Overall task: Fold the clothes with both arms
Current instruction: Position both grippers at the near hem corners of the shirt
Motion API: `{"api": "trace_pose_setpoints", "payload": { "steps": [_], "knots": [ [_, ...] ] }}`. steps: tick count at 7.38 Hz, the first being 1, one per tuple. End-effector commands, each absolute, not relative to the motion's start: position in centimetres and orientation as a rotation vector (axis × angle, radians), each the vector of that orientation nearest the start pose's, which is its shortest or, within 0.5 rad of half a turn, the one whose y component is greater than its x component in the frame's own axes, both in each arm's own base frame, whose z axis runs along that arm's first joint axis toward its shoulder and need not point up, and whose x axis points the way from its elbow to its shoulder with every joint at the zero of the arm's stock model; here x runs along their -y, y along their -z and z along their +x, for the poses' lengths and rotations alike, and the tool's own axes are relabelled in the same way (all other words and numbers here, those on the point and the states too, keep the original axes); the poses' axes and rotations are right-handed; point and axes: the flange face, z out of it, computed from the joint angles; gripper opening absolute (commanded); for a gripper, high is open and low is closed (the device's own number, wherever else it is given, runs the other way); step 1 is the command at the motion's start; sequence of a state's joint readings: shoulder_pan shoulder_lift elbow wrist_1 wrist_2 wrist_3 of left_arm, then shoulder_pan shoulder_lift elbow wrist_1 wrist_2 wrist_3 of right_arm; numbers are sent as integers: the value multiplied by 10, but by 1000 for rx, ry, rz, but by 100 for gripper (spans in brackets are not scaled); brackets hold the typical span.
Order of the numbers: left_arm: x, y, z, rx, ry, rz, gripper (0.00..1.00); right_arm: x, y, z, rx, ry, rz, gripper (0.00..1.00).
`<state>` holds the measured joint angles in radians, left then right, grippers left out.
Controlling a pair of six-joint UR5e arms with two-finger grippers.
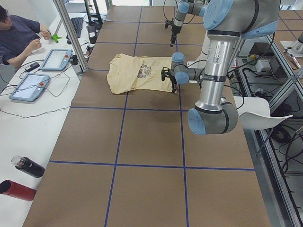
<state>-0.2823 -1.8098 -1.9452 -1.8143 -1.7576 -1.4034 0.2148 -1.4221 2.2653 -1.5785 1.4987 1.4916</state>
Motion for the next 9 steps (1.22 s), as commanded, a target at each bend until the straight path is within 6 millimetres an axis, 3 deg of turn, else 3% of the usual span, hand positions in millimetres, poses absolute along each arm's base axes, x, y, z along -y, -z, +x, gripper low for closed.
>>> {"api": "trace_pose_setpoints", "payload": {
  "steps": [1,5,7,9],
  "knots": [
    [265,-338,506,-873,25,17,46,236,-283,-424,816,-157,190,100],
    [264,-340,506,-869,23,13,45,236,-283,-424,814,-158,191,100],
    [261,-340,507,-869,17,9,41,236,-283,-424,816,-158,191,100],
    [260,-339,507,-870,16,8,30,236,-284,-424,814,-159,190,100]
  ]
}}
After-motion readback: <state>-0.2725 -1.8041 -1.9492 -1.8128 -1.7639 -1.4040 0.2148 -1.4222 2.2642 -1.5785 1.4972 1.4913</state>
